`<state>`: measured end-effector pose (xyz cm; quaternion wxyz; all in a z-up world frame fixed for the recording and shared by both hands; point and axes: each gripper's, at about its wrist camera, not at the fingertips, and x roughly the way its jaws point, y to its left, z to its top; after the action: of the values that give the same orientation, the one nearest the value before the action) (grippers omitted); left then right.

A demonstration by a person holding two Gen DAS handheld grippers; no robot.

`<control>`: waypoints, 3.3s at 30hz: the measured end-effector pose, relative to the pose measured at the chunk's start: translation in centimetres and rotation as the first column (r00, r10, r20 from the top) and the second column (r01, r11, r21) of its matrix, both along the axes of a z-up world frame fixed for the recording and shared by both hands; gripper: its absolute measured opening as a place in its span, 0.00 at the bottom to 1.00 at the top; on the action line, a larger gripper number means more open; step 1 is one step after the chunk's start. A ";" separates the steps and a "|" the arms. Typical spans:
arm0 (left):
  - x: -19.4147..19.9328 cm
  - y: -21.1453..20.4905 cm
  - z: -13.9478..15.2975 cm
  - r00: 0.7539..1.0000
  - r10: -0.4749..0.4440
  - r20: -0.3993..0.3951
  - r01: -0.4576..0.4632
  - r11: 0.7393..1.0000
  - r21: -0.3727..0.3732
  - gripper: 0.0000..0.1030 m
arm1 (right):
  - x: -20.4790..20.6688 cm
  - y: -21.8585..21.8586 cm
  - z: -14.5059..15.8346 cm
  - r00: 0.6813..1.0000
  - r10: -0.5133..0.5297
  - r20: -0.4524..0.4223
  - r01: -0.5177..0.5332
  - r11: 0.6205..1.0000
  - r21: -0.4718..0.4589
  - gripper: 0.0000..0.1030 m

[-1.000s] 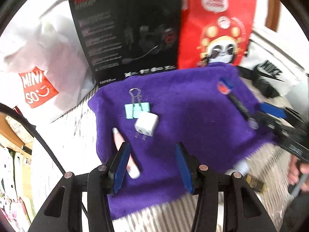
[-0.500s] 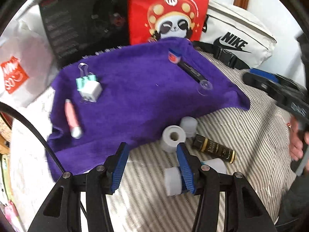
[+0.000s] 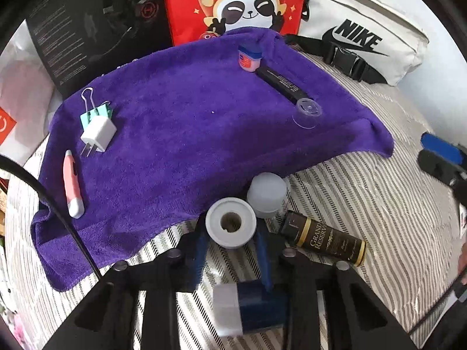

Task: Organize rigid objects
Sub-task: 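Grasp the tape roll with the left gripper while the right grasps the Grand Reserve bottle, then carry the tape roll onto the towel while the right gripper sets the bottle there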

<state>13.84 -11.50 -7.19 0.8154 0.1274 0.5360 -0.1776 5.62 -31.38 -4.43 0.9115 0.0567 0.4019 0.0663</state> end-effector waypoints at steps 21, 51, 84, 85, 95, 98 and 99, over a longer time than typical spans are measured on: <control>0.9 3.1 0.3 0.997 0.077 0.003 -0.077 0.997 0.016 0.27 | -0.1 4.1 -1.3 0.990 0.129 -0.064 -0.129 0.992 0.009 0.51; -2.8 13.6 0.1 0.982 0.186 0.010 -0.186 0.981 -0.049 0.27 | 1.0 8.3 -4.0 0.968 0.207 -0.143 -0.218 0.974 -0.065 0.24; -4.9 13.6 -0.2 0.958 0.216 0.190 -0.199 0.974 -0.104 0.27 | 0.4 9.3 -4.9 0.978 0.197 -0.074 -0.205 0.970 -0.126 0.25; -5.1 13.6 -0.2 0.957 0.218 0.189 -0.201 0.974 -0.107 0.27 | 0.4 9.3 -5.0 0.978 0.197 -0.074 -0.205 0.970 -0.128 0.25; -5.2 14.2 -0.1 0.960 0.225 0.169 -0.201 0.968 -0.149 0.27 | 0.6 9.2 -4.8 0.978 0.189 -0.084 -0.197 0.974 -0.109 0.23; -5.3 14.8 0.3 0.961 0.234 0.144 -0.208 0.962 -0.179 0.27 | 0.5 9.1 -4.4 0.974 0.197 -0.109 -0.207 0.975 -0.087 0.23; -5.4 14.9 0.6 0.961 0.235 0.142 -0.207 0.960 -0.190 0.27 | 0.3 9.1 -4.2 0.974 0.199 -0.107 -0.209 0.974 -0.086 0.23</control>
<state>8.49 3.41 -6.59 0.8793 0.0092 0.4609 -0.1200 5.92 -22.26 -8.65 0.8808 -0.0257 0.4525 0.1374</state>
